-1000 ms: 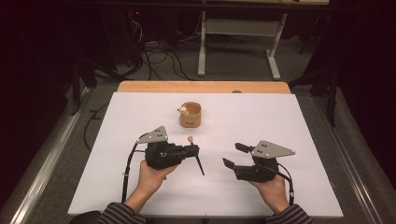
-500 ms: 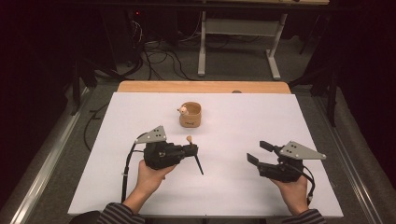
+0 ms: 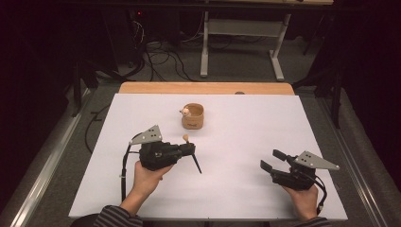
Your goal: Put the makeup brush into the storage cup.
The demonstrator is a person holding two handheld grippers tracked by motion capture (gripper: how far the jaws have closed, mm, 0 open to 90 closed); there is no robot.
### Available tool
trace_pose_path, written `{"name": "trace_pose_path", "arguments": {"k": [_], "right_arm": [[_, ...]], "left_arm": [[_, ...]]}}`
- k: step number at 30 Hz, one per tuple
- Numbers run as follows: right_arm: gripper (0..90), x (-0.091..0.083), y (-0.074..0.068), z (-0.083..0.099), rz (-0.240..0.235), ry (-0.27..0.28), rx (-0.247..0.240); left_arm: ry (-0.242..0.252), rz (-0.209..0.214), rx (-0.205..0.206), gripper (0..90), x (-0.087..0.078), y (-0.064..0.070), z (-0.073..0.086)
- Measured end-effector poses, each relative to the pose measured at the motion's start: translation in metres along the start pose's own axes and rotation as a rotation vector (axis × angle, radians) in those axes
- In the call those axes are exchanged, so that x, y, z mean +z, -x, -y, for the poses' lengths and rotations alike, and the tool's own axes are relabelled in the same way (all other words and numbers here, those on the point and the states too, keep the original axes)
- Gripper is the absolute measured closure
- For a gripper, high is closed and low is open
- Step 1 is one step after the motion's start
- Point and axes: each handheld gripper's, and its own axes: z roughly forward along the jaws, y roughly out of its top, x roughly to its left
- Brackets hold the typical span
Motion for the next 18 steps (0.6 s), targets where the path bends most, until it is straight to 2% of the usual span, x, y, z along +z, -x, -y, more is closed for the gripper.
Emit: {"name": "trace_pose_path", "arguments": {"k": [4, 12, 18], "right_arm": [[33.3, 0.003, -0.002, 0.003, -0.005, -0.012, -0.024], [33.3, 0.004, -0.004, 0.008, -0.001, -0.018, -0.032], [33.3, 0.002, -0.005, 0.01, 0.006, -0.014, -0.043]], "left_arm": [[0.005, -0.02, -0.005, 83.6, -0.004, -0.004, -0.002], [0.024, -0.054, -0.013, 83.5, -0.012, -0.013, -0.013], [0.027, -0.09, 0.003, 83.5, -0.015, -0.019, -0.025]]}}
